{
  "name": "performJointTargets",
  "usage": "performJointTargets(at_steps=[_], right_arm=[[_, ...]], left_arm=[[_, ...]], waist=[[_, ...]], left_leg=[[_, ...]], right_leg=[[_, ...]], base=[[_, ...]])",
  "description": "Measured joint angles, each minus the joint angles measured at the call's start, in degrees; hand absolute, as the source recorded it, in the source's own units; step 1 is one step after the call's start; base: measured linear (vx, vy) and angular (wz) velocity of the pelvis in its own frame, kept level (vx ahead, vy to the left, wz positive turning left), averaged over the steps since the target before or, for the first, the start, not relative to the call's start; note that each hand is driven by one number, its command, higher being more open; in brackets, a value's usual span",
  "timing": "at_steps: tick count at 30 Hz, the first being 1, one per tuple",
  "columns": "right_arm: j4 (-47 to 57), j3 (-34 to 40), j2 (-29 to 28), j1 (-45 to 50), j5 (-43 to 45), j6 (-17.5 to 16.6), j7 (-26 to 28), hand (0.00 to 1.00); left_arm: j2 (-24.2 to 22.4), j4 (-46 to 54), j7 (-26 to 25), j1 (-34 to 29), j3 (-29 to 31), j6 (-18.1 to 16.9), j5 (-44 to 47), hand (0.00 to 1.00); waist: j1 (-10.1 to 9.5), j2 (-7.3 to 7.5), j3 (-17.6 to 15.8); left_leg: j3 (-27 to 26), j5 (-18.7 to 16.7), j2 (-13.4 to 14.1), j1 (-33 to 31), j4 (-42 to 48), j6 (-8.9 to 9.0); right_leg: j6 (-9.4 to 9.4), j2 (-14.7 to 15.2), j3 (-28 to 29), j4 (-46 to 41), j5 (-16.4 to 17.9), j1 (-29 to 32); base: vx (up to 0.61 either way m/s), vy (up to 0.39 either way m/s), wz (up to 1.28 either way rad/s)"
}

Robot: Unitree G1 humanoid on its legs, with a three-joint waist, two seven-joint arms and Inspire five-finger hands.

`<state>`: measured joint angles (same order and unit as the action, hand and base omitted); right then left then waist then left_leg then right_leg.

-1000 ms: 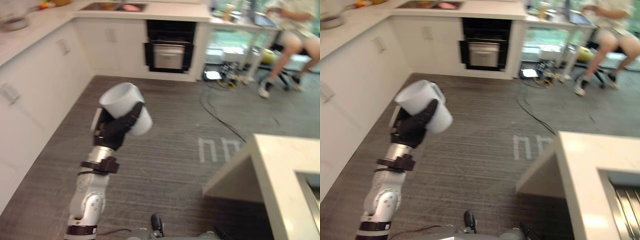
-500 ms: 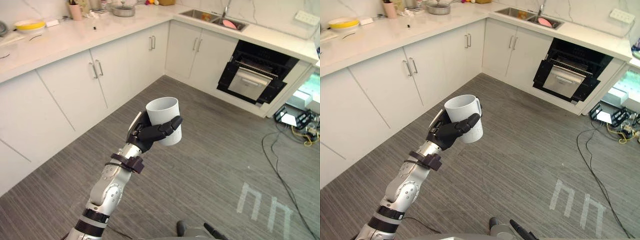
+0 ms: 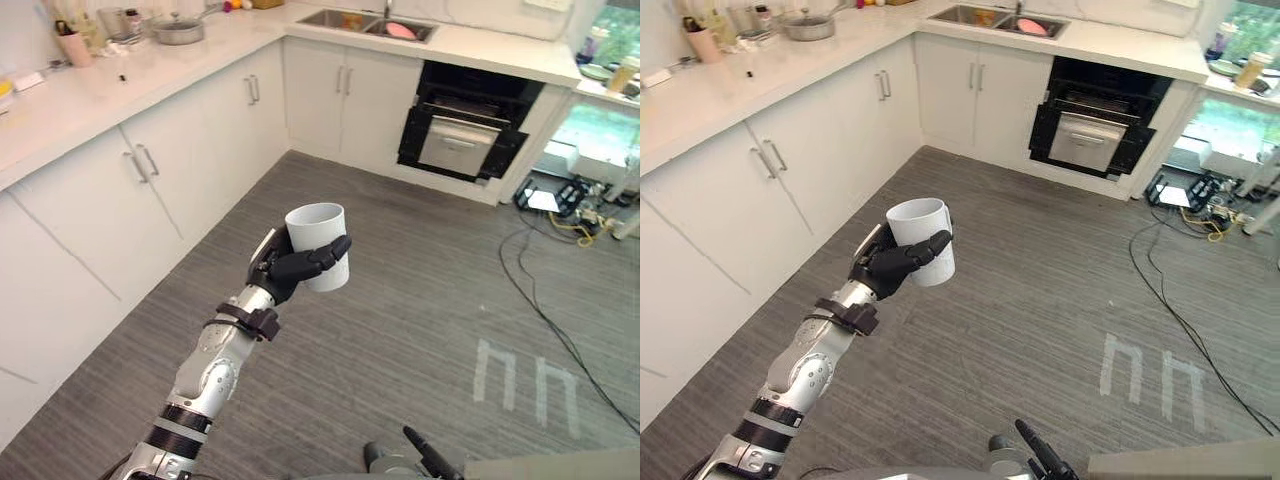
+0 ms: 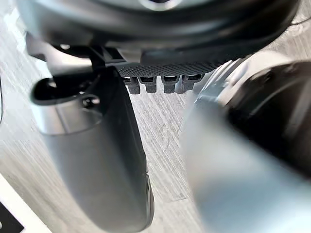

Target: Walk over to the sink, pick up the cup, carry it to the dishwasher, place the cup inside the dishwasher, then close the dishwasher door

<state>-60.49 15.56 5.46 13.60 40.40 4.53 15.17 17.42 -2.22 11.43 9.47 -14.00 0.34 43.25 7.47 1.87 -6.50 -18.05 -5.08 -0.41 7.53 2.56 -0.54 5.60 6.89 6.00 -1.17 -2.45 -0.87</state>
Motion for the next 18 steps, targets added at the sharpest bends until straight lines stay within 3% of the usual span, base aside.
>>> performJointTargets(at_steps=[5, 6, 12, 15, 17, 18], right_arm=[[-0.1, -0.4, 0.1, 1.3, 0.0, -1.0, -0.9, 1.00], [-1.9, -4.7, 2.5, 0.1, 0.0, 0.1, -3.8, 1.00], [-2.0, -4.7, 2.4, 0.3, 0.0, 0.2, -3.7, 1.00], [-2.2, -4.5, 2.4, 0.5, -0.1, 0.2, -3.4, 1.00], [-2.3, -4.2, 2.2, 0.5, -2.0, 0.2, -3.0, 1.00], [-2.3, -2.7, 1.7, 0.4, -4.8, 0.2, -2.9, 1.00]], left_arm=[[-1.3, -0.8, -0.2, -0.4, -1.5, -0.9, 0.0, 0.00], [-0.5, -0.5, -1.1, -0.9, -2.3, -0.8, 0.0, 0.00], [-0.9, -0.4, -1.3, -2.4, -2.0, -0.9, 0.0, 0.00], [-4.2, -0.7, -3.2, -7.7, 1.2, -1.0, 0.0, 0.00], [-6.3, -1.9, -5.5, -10.2, 3.7, -1.4, 0.0, 0.00], [-7.9, -3.3, -7.3, -11.2, 5.5, -2.1, -0.5, 0.00]], waist=[[0.86, -1.61, 1.0], [0.77, -2.83, 2.7], [0.78, -2.46, 2.8], [0.71, -2.37, 3.0], [0.09, -2.40, 3.0], [-0.74, -2.41, 3.0]], left_leg=[[0.0, 0.1, 0.9, 1.2, -1.2, 0.38], [0.5, 0.6, 1.8, 2.2, -2.2, 1.29], [0.5, 0.6, 1.8, 2.1, -2.2, 1.38], [0.5, 0.4, 2.0, 2.0, -2.1, 1.60], [0.5, 0.2, 2.4, 2.1, -2.0, 1.82], [0.3, -0.3, 2.8, 2.1, -1.7, 1.84]], right_leg=[[-0.41, -0.9, -0.1, 0.7, -0.4, -0.8], [-0.31, -1.6, -1.3, 4.7, -2.0, -3.6], [-0.39, -1.7, -1.3, 5.1, -2.1, -3.6], [-0.52, -1.9, -1.6, 6.2, -2.5, -3.8], [-0.78, -2.1, -4.4, 6.2, -2.6, -3.7], [-1.89, -1.6, -8.2, 5.3, -1.8, -3.4]], base=[[-0.04, -0.059, -0.04], [-0.02, -0.030, 0.01], [0.00, 0.000, 0.00], [0.00, 0.000, 0.00], [-0.02, -0.062, -0.02], [-0.02, -0.066, -0.05]])
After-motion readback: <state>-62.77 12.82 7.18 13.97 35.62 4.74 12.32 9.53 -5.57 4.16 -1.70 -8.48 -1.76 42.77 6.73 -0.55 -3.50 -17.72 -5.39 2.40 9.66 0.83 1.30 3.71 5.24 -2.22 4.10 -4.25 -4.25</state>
